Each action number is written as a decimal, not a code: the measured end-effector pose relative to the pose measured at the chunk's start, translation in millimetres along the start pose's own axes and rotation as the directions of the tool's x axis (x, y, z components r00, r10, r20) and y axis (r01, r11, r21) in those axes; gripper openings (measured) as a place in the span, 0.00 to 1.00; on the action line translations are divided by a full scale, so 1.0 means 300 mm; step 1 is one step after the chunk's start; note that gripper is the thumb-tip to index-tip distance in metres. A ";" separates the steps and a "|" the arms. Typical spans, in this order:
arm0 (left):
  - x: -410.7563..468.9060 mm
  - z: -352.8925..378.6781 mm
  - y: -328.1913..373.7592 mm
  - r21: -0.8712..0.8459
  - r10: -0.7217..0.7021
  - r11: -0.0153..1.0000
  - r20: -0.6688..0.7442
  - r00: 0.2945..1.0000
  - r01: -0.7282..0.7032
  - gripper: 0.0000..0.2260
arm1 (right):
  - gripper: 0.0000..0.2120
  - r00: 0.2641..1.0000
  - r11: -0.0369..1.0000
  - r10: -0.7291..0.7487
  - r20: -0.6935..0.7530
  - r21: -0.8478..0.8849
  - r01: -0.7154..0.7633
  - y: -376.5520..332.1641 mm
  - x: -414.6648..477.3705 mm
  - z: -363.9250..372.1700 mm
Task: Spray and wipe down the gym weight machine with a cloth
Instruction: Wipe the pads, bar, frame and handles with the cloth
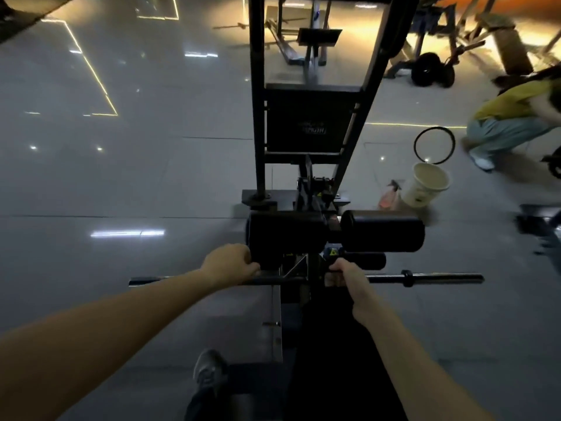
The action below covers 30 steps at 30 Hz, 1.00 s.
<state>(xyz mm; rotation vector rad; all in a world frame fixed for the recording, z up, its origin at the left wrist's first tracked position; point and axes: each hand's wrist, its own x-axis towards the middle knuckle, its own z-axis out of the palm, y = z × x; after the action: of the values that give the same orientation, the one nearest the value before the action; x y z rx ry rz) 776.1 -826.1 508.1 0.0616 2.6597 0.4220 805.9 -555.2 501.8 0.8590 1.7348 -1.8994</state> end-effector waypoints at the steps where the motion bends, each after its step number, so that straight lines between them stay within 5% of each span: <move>1: 0.042 -0.032 -0.030 -0.032 -0.022 0.999 -0.020 1.000 0.022 0.16 | 0.05 0.998 0.999 -0.031 -0.054 0.013 0.032 -0.040 0.019 0.014; 4: 0.209 -0.135 -0.108 -0.088 -0.010 0.996 -0.019 1.000 0.008 0.23 | 0.13 0.956 0.993 -0.112 -0.272 0.012 0.120 -0.151 0.096 0.074; 10: 0.462 -0.162 -0.166 -0.186 0.153 0.976 0.213 0.965 -0.113 0.59 | 0.11 0.844 0.948 -0.271 -0.463 -0.278 0.152 -0.278 0.209 0.220; 15: 0.487 -0.138 -0.141 -0.018 0.294 0.956 0.142 0.945 -0.294 0.38 | 0.18 0.818 0.867 -0.342 -0.462 -0.491 0.084 -0.257 0.276 0.294; 19: 0.513 -0.126 -0.155 -0.016 0.310 0.951 0.122 0.943 -0.310 0.36 | 0.16 0.773 0.779 -0.431 -0.466 -0.624 0.058 -0.207 0.321 0.355; 25: 0.503 -0.125 -0.163 -0.055 0.322 0.947 0.077 0.944 -0.318 0.20 | 0.16 0.872 0.607 -0.486 -0.049 -0.738 0.297 -0.108 0.269 0.645; 30: 0.467 -0.089 -0.177 -0.068 0.302 0.952 0.021 0.953 -0.300 0.35 | 0.21 0.820 0.272 -0.514 0.253 -0.858 0.436 -0.111 0.286 0.560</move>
<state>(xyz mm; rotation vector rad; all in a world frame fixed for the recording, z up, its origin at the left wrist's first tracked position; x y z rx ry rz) 639.7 -868.8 455.9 0.4554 2.6082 0.5975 695.4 -708.5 471.3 -0.0770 2.8207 -0.7932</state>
